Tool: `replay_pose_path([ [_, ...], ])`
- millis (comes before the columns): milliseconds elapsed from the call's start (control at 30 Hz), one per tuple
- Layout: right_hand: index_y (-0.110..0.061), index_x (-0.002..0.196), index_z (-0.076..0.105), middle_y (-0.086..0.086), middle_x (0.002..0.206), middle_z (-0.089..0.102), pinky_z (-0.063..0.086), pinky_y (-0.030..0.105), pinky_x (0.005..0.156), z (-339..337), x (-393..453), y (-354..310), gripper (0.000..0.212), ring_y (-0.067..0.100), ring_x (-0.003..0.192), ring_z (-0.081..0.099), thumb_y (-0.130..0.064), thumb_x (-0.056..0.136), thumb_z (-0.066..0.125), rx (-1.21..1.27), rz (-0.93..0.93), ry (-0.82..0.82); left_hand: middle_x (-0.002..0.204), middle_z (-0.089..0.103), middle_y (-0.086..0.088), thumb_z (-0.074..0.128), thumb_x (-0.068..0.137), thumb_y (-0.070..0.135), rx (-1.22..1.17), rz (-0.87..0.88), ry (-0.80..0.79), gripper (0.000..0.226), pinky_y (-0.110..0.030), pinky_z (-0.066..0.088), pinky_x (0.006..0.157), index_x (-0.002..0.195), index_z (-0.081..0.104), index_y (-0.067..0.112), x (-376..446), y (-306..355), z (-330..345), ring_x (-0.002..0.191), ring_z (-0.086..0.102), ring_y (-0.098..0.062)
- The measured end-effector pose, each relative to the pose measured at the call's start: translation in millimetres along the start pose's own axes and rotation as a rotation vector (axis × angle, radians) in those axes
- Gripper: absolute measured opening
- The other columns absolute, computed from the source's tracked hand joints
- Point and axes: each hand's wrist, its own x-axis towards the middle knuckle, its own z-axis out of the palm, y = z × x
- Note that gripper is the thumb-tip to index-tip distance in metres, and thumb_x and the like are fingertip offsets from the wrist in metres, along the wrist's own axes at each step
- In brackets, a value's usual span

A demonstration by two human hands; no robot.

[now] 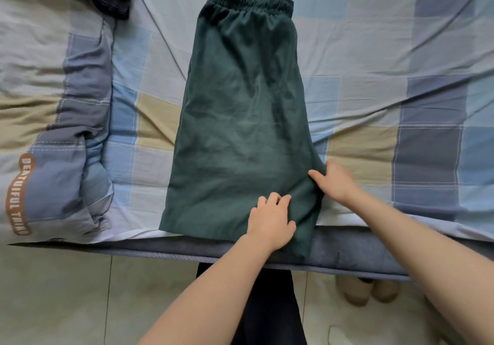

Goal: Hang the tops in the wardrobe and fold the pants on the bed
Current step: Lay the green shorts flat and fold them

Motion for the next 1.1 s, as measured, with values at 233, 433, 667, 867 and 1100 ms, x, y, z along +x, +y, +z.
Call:
replay_pose_path([
  [233, -0.010, 0.073, 0.048, 0.011, 0.074, 0.061, 0.051, 0.036, 0.059, 20.0, -36.9, -51.8, 0.044, 0.033, 0.068, 0.063, -0.051, 0.089, 0.045, 0.097, -0.098, 0.032, 0.115, 0.059, 0.008, 0.068, 0.067, 0.068, -0.627, -0.166, 0.059, 0.071, -0.040, 0.048, 0.093, 0.125, 0.051, 0.030, 3.1, 0.9, -6.8, 0.112, 0.051, -0.018],
  [433, -0.006, 0.086, 0.051, 0.020, 0.086, 0.064, 0.058, 0.036, 0.051, 23.9, -26.9, -98.3, 0.060, 0.035, 0.055, 0.068, -0.060, 0.094, 0.025, 0.351, 0.074, -0.028, 0.101, 0.063, 0.005, 0.077, 0.069, 0.033, -0.848, -0.332, 0.091, 0.046, -0.032, 0.050, 0.076, 0.104, 0.049, 0.023, 4.1, -10.2, -7.0, 0.095, 0.060, -0.015],
  [667, -0.012, 0.103, 0.046, 0.015, 0.088, 0.066, 0.058, 0.046, 0.070, 34.2, -18.2, -101.8, 0.015, 0.028, 0.074, 0.068, -0.025, 0.096, 0.042, 0.415, -0.115, 0.061, 0.070, 0.058, -0.012, 0.059, 0.086, 0.007, -1.009, -0.406, 0.147, 0.007, -0.045, 0.052, 0.079, 0.088, 0.061, 0.001, -2.3, -55.1, -16.1, 0.068, 0.051, -0.019],
  [867, -0.041, 0.138, 0.023, 0.005, 0.076, 0.057, 0.047, 0.040, 0.066, 32.1, -15.6, -86.5, 0.049, 0.028, 0.076, 0.055, -0.026, 0.097, 0.045, -0.207, -0.476, -0.026, 0.085, 0.064, -0.028, 0.057, 0.090, 0.013, -0.869, -0.298, 0.123, 0.008, -0.049, 0.051, 0.081, 0.089, 0.060, 0.005, -2.0, -78.4, -26.0, 0.070, 0.051, -0.020],
  [1100, -0.019, 0.099, 0.039, 0.007, 0.079, 0.064, 0.051, 0.042, 0.069, 23.8, -0.1, -110.7, 0.015, 0.032, 0.071, 0.060, -0.034, 0.098, 0.043, -0.273, -0.448, 0.111, 0.068, 0.050, -0.005, 0.055, 0.092, 0.016, -0.790, -0.272, 0.208, 0.012, -0.032, 0.036, 0.064, 0.089, 0.050, 0.005, 2.9, -74.4, -29.5, 0.065, 0.043, -0.017],
])
